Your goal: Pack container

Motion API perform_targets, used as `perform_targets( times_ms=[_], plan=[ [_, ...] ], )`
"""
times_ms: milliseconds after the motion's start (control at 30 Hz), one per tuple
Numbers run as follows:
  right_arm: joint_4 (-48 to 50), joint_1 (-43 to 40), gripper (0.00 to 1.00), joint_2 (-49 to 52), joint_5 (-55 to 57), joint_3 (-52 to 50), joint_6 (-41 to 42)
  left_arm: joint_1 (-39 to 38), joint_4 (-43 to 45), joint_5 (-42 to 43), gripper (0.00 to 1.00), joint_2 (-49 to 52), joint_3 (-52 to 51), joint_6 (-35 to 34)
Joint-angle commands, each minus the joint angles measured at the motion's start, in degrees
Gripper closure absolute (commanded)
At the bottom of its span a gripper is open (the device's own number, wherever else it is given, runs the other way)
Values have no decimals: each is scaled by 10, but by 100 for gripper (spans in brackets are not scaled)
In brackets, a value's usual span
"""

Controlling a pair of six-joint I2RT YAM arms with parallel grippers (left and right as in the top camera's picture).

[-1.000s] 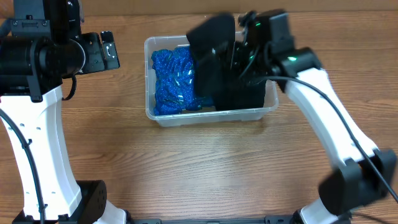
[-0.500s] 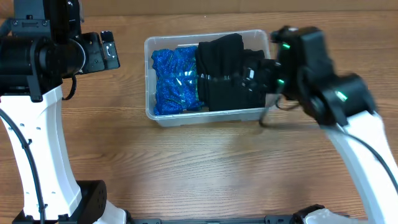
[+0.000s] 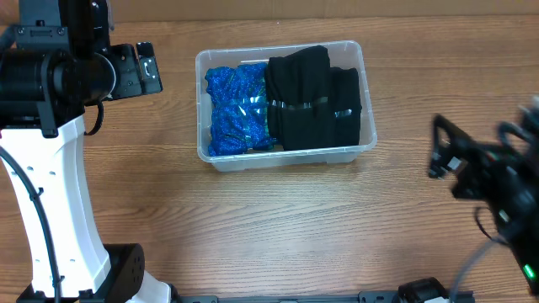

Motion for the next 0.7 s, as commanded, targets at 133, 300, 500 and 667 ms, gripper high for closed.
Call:
perform_targets(
  times_ms=[133, 300, 500, 667],
  plan=[
    [131, -87, 0, -182, 31, -240, -56, 2, 1, -5, 0, 1, -1, 9],
    [240, -132, 0, -353, -15, -570, 23, 2, 1, -5, 0, 1, -1, 9],
    [292, -132, 0, -492, -70, -781, 61, 2, 1, -5, 0, 1, -1, 9],
    [292, -132, 0, -493, -69, -828, 63, 2, 1, -5, 0, 1, -1, 9]
  ],
)
